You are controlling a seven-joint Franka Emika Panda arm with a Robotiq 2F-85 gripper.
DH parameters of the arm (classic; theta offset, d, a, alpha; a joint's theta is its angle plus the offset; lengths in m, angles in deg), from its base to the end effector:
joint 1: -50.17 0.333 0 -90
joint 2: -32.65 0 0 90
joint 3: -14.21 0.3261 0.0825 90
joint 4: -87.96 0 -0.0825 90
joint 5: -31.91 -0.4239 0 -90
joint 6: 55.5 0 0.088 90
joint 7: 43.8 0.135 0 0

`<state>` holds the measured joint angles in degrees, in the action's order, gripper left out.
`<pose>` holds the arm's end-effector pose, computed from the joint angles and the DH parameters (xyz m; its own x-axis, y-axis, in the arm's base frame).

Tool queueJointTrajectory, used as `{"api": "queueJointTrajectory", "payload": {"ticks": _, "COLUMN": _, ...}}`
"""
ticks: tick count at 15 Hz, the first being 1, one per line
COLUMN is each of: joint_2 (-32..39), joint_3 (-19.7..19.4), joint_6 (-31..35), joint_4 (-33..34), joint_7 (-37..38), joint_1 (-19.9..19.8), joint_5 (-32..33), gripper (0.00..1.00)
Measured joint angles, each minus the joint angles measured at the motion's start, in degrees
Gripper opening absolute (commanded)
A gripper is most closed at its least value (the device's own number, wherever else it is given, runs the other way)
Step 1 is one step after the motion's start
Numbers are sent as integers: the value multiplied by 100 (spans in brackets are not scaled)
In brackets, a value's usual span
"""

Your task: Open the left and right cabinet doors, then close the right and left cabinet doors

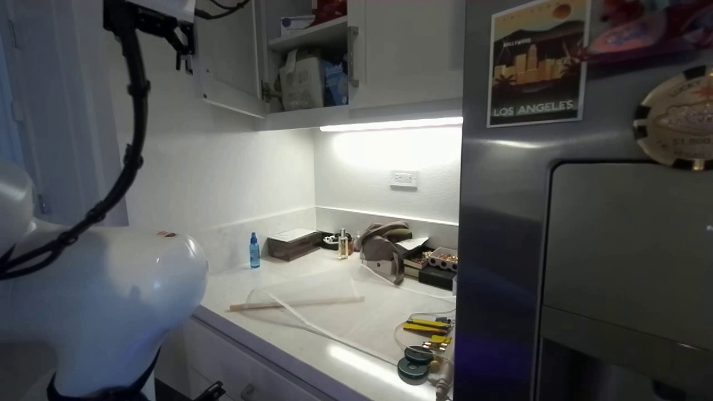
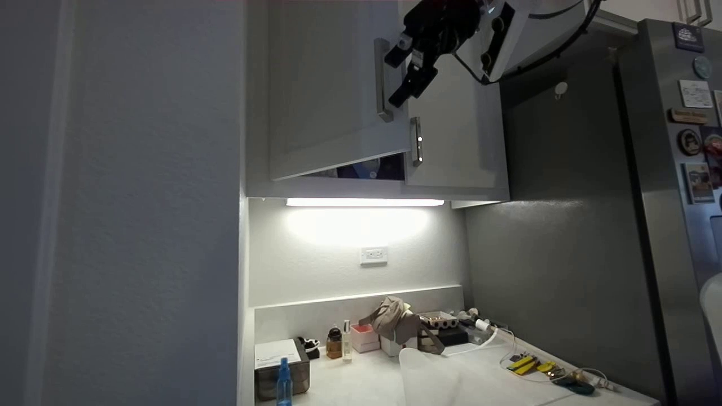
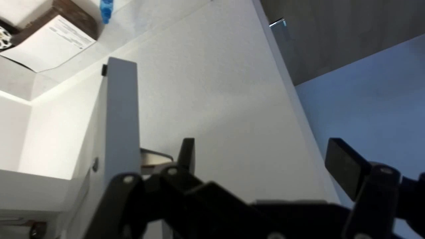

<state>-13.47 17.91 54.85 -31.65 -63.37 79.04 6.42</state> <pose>0.2701 0.2374 0.7690 0.5162 0.5411 0.6639 0.8036 -0.5741 -0.1570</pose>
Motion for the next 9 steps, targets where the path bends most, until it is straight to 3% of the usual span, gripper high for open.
{"api": "queueJointTrajectory", "payload": {"ticks": 5, "joint_2": 280, "joint_3": -2, "joint_6": -579, "joint_4": 0, "joint_7": -267, "joint_1": 123, "joint_5": -293, "gripper": 100}}
{"api": "queueJointTrajectory", "payload": {"ticks": 9, "joint_2": 521, "joint_3": -4, "joint_6": -1638, "joint_4": 14, "joint_7": -153, "joint_1": -281, "joint_5": -50, "gripper": 100}}
